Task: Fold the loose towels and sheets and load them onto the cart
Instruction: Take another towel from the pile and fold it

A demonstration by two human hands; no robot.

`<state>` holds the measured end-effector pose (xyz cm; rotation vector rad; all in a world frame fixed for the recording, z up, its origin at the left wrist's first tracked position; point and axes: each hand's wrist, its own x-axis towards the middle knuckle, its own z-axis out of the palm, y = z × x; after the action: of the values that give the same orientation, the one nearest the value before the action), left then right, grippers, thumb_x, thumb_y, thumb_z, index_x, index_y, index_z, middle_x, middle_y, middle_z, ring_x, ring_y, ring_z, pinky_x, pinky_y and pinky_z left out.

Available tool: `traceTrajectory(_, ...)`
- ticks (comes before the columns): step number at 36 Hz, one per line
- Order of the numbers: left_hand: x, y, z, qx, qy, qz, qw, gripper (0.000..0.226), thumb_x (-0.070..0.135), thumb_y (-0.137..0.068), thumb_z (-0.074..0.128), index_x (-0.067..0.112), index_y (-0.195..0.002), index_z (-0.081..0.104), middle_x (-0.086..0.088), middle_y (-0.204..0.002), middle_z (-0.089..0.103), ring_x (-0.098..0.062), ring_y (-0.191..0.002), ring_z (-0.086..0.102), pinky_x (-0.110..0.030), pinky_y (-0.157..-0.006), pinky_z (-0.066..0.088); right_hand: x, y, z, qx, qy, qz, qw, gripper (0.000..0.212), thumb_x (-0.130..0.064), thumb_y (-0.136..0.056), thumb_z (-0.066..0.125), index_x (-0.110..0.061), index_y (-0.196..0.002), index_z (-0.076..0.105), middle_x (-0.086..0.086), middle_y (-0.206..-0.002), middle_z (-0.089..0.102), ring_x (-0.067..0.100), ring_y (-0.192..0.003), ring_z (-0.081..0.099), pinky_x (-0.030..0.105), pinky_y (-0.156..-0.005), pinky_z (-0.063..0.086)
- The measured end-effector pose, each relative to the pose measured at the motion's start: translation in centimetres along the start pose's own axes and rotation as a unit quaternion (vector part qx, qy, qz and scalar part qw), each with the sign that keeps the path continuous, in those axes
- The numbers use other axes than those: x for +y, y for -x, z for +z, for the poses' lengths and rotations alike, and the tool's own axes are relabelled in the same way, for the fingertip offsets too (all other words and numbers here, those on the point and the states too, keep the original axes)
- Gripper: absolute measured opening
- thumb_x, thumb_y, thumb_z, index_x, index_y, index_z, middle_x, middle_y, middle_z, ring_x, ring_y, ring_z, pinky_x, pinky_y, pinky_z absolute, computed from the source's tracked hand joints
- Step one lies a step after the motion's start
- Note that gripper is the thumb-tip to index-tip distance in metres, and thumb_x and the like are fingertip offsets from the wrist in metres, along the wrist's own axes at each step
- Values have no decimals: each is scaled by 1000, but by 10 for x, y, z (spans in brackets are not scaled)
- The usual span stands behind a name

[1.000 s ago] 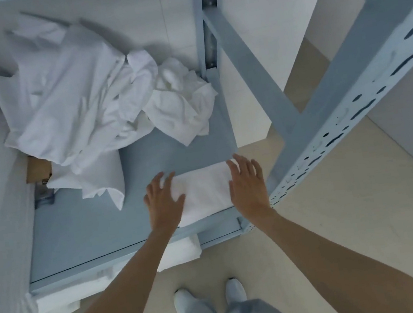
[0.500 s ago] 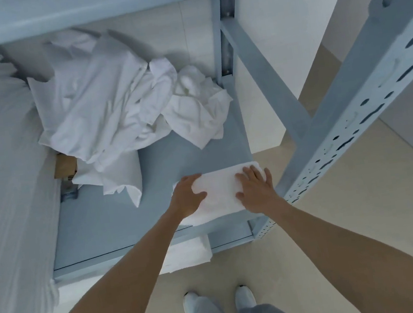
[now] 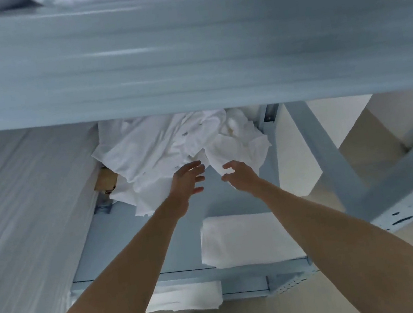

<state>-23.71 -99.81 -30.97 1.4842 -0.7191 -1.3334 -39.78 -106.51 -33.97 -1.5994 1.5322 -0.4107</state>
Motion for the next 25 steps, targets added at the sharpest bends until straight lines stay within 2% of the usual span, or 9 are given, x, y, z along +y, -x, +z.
traceTrajectory(2, -2, -8, -5, -1, -10, -3, 1000, 18, 20, -93, 65, 23, -111, 66, -5, -106, 67, -22, -96, 62, -43, -91, 52, 1, -14, 2, 12, 42, 5, 999, 49, -13, -89, 64, -12, -136, 52, 13, -137, 51, 22, -89, 57, 23, -63, 46)
traceTrajectory(5, -9, -19, -11, -4, -16, -6, 1000, 17, 21, -93, 65, 23, -110, 65, -4, -104, 65, -20, -94, 59, -40, -87, 50, 6, -34, 9, 11, 109, 21, 994, 58, -13, -90, 62, -12, -144, 41, 16, -143, 41, 32, -112, 57, 30, -83, 44)
traceTrajectory(8, -18, -32, -16, -7, -17, -10, 1000, 24, 21, -94, 65, 18, -117, 63, -5, -104, 63, -21, -96, 58, -39, -86, 48, 16, -51, 19, 11, 143, 37, 989, 67, -14, -91, 62, -13, -149, 28, 17, -145, 30, 35, -121, 51, 32, -84, 40)
traceTrajectory(12, -28, -52, -20, -2, -11, -7, 1000, 31, 20, -94, 66, 13, -123, 61, -6, -107, 63, -22, -99, 59, -40, -90, 49, 29, -74, 26, 14, 146, 63, 987, 93, -15, -89, 67, -17, -156, 2, 18, -158, 7, 38, -133, 41, 40, -96, 47)
traceTrajectory(14, -37, -61, -20, -2, -8, -4, 1000, 30, 19, -93, 66, 12, -122, 62, -6, -106, 64, -21, -98, 60, -41, -90, 51, 34, -83, 29, 2, 96, 97, 991, 110, -15, -88, 72, -21, -156, -14, 14, -162, -4, 39, -135, 37, 40, -79, 54)
traceTrajectory(16, -47, -67, -22, -5, -5, 0, 1000, 31, 19, -93, 67, 10, -123, 62, -5, -103, 65, -20, -97, 60, -41, -90, 53, 37, -94, 35, 9, 42, 114, 993, 116, -16, -86, 75, -21, -155, -18, 12, -161, 3, 38, -134, 39, 32, -64, 52)
traceTrajectory(19, -62, -68, -24, -7, -3, -5, 1000, 27, 18, -94, 65, 11, -119, 62, -4, -104, 64, -19, -97, 61, -43, -92, 54, 44, -109, 43, 93, -71, 108, 987, 90, -15, -85, 76, -7, -150, 15, 17, -136, 39, 38, -118, 56, 38, -85, 55)
traceTrajectory(23, -72, -63, -28, 4, 5, -39, 999, 24, 15, -95, 64, 9, -118, 61, -5, -101, 62, -21, -98, 59, -46, -92, 54, 44, -112, 48, 132, -179, 83, 971, 36, -17, -91, 68, -4, -120, 50, 12, -107, 58, 30, -75, 65, 35, -66, 56)
traceTrajectory(25, -70, -62, -32, 7, 12, -42, 999, 23, 15, -95, 64, 9, -117, 62, -4, -98, 62, -20, -96, 58, -46, -90, 55, 36, -114, 46, 157, -187, 63, 968, 15, -17, -93, 66, -5, -98, 58, 12, -95, 61, 24, -63, 63, 37, -68, 56)
